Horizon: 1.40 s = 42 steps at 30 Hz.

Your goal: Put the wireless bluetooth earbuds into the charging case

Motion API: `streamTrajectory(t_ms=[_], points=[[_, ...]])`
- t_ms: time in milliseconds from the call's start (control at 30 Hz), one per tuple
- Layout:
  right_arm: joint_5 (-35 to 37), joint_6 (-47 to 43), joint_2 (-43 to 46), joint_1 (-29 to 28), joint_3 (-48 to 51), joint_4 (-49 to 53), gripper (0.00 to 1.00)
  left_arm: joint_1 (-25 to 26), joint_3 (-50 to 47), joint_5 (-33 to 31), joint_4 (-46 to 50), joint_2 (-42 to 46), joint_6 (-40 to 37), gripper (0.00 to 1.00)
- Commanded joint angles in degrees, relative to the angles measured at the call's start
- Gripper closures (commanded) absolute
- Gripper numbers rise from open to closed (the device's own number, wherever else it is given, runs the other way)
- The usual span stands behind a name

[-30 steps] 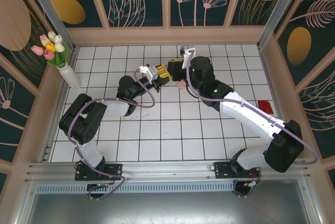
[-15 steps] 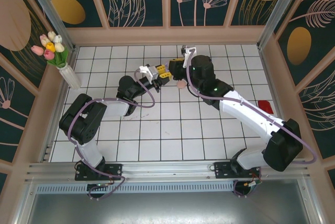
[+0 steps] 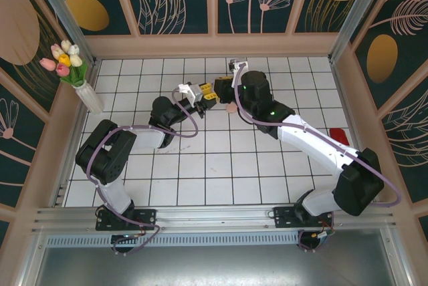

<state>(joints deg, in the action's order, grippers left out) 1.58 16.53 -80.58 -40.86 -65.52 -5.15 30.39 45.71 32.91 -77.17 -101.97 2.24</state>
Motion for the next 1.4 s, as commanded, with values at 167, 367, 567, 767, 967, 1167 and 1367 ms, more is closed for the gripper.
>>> streamTrajectory(t_ms=[167,367,567,767,967,1167,1367], points=[[-0.4,-3.3,-0.9,0.3,-0.6,2.0,0.83,0.4,1.2,0.2,-1.1,-0.2,-0.3,1.00],[-2.8,-5.0,-1.0,0.3,-1.0,3.6,0.83,0.4,1.5,0.0,-0.8,-0.2,-0.6,1.00],[-3.9,-7.8,-3.7,-0.9,-3.8,7.6,0.83,0.4,1.6,0.1,-0.8,-0.5,-0.2,1.00],[-2.2,-7.9,-5.5,-1.6,-5.4,9.4,0.81,0.3,1.6,0.0,-0.8,-0.5,0.0,1.00],[-1.0,-6.0,-5.0,-1.1,-6.4,9.8,0.61,0.4,1.1,0.0,-1.1,-0.5,0.2,1.00],[-1.0,-3.7,-3.3,-0.5,-8.2,9.7,0.46,0.3,0.8,0.0,-1.1,-0.6,0.0,1.00],[-3.5,-1.5,0.5,0.2,-10.3,9.2,0.37,0.4,0.5,-0.2,-1.3,-0.8,0.1,1.00]])
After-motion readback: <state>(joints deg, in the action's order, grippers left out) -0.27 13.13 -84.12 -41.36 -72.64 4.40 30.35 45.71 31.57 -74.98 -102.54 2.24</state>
